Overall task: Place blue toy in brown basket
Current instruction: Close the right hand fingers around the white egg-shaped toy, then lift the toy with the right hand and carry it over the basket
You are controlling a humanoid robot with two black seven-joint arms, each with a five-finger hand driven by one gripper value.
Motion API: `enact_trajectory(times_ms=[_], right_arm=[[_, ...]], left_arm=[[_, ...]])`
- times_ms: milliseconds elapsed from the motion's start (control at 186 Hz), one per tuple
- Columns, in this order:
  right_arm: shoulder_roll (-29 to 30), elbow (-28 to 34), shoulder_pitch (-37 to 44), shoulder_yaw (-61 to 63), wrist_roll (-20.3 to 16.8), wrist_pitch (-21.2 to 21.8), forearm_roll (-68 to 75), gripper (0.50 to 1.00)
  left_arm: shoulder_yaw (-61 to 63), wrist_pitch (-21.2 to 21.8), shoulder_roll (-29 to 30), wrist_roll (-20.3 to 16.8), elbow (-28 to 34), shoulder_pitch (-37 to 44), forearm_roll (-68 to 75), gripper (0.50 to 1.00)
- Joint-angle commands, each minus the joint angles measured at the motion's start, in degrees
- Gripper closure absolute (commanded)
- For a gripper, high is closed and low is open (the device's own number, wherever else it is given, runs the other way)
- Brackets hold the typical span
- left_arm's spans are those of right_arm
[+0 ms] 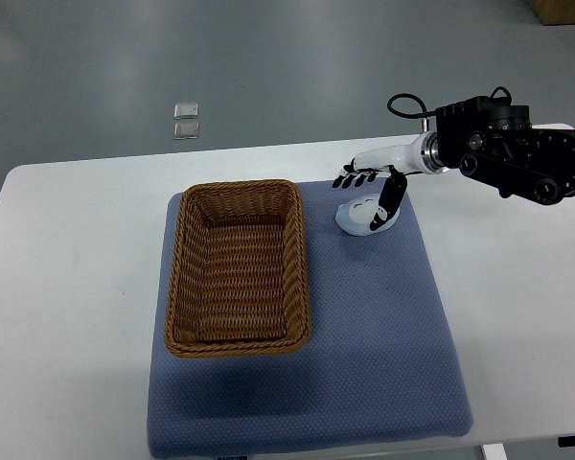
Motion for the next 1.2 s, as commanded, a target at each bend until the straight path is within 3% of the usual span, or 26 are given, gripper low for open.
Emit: enact_trajectory(times_ms=[0, 268, 488, 709, 934, 1197], right_arm=[[0.2, -0.1, -0.8, 0.0, 0.1, -1.3, -0.1, 0.609], [1.7, -2.1, -2.8, 0.0, 0.1, -3.0, -2.6, 0.646], [3.1, -3.7, -3.9, -1.8, 0.1, -5.4, -3.0, 0.744], [3.2, -3.9, -4.2, -2.7, 0.4, -6.4, -3.3, 0.879], [-0.5, -2.7, 0.6, -1.9, 0.4, -5.0, -1.9, 0.883], [-3.8, 4.2, 6.9, -1.8, 0.2, -2.3, 1.9, 0.875]], left_arm=[[0.0, 0.0, 0.0, 0.0, 0.1, 0.0, 0.0, 0.5], [0.0, 0.0, 0.0, 0.0, 0.2, 0.5, 0.0, 0.5], [0.0, 0.0, 0.0, 0.0, 0.2, 0.7, 0.0, 0.5], [0.0, 0.0, 0.0, 0.0, 0.2, 0.8, 0.0, 0.5], [0.1, 0.0, 0.0, 0.0, 0.0, 0.7, 0.0, 0.5], [0.2, -0.1, 0.0, 0.0, -0.3, 0.7, 0.0, 0.5]])
